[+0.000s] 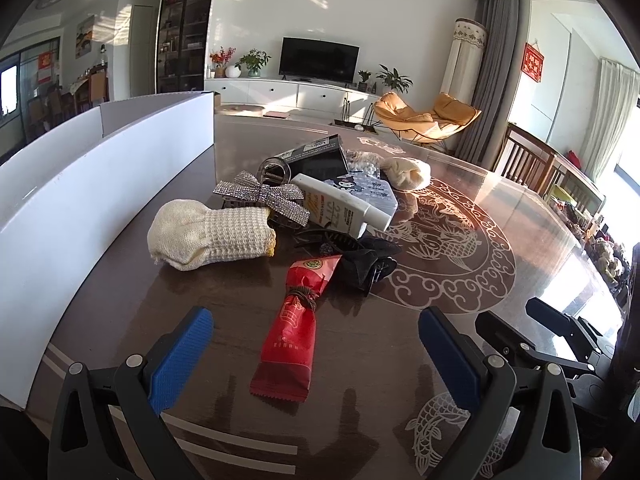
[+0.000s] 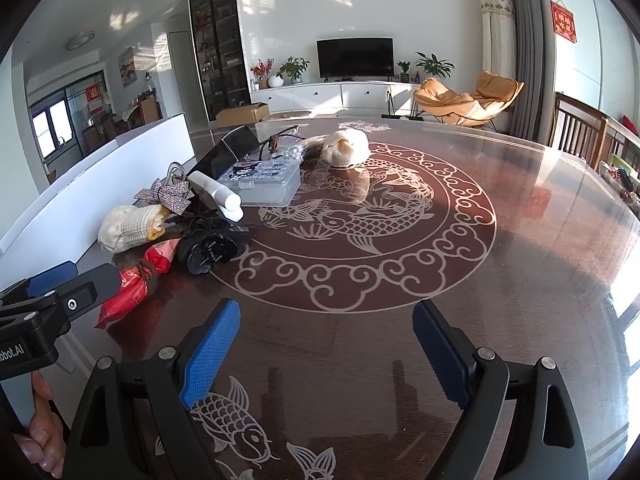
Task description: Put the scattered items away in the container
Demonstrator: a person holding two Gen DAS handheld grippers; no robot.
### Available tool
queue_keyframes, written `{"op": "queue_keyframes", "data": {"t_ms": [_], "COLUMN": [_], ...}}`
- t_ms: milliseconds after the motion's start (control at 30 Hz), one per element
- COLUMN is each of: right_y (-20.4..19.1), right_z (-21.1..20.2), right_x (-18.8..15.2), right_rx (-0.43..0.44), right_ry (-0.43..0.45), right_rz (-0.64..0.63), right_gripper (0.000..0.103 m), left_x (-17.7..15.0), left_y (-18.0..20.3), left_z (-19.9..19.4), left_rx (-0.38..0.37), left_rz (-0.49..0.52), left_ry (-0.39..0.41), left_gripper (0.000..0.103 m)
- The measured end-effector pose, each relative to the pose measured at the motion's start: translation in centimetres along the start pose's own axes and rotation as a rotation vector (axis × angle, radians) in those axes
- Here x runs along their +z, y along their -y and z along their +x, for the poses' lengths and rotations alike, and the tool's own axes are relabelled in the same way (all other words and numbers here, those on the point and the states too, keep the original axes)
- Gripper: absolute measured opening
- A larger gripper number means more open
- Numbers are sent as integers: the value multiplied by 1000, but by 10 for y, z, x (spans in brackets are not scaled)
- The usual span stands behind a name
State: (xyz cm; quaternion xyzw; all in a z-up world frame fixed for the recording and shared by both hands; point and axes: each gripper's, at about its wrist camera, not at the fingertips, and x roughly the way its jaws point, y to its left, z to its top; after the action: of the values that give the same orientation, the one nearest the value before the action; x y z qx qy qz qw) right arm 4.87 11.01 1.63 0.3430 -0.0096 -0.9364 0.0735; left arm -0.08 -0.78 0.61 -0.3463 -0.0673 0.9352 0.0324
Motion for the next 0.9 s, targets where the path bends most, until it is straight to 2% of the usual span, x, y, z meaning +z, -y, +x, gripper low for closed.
{"op": "queue_keyframes", "data": {"t_ms": [200, 900], "right_y": [0, 1], "right_z": [1, 2], "right_x": [0, 0], "right_rx": [-1, 8], "right_ry": [-4, -6], "right_rz": [3, 4], "right_gripper": [89, 89], "left_x": [-2, -2], "left_y": [-3, 0], "left_z": [6, 5], "left_rx": [0, -2], "left_rz": [-14, 5], "left_ry": [-19, 2], "left_gripper": [103, 103]}}
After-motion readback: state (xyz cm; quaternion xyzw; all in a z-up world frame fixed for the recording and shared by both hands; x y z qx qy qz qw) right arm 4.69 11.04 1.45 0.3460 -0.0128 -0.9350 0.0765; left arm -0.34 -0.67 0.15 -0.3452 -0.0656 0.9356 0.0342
